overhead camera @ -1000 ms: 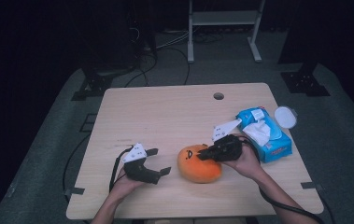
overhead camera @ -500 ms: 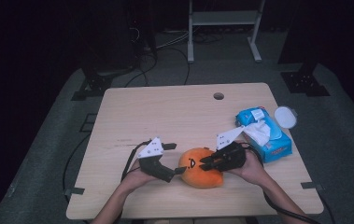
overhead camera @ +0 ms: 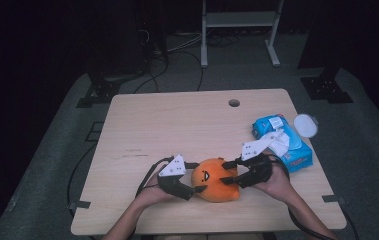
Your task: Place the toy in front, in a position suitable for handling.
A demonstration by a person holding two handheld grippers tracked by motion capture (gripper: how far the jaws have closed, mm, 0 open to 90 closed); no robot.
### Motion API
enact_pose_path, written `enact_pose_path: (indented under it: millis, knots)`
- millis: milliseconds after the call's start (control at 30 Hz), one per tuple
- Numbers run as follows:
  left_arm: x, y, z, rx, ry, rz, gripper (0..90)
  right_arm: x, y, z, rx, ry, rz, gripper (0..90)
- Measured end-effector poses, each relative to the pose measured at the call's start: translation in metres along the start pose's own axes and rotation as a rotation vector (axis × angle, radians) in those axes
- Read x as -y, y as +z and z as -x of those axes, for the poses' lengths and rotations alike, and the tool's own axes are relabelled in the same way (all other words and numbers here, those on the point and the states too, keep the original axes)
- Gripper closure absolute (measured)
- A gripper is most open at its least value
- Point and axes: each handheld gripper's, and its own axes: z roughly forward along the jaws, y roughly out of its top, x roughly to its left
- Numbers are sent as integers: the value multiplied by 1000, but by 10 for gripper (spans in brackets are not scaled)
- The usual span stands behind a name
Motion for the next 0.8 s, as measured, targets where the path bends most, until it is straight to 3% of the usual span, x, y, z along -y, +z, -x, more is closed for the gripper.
enact_pose_path:
  millis: [33,133,200,233,267,467,500,533,600,800]
  knots:
    - [0,-1,1,-4,2,-5,222,0,0,0,0,0,0,432]
    - [2,-2,4,-11,0,-14,222,7,-17,3,64,16,14,398]
    - [2,-3,5,-11,-3,-19,222,14,-31,8,121,36,28,383]
    - [3,-3,7,-13,-2,-24,222,20,-45,15,182,57,45,378]
    - [3,-3,7,-13,-2,-24,221,20,-45,15,182,57,45,378]
    - [4,-4,11,-21,-3,-34,215,39,-84,36,343,132,100,361]
    - [4,-5,11,-23,-1,-36,214,44,-93,43,390,152,113,359]
    - [4,-5,11,-23,-1,-36,213,44,-93,43,390,152,113,359]
    - [5,-5,12,-22,-1,-36,211,51,-102,54,450,185,119,356]
    - [6,-4,11,-17,-16,-28,206,65,-109,75,515,246,101,355]
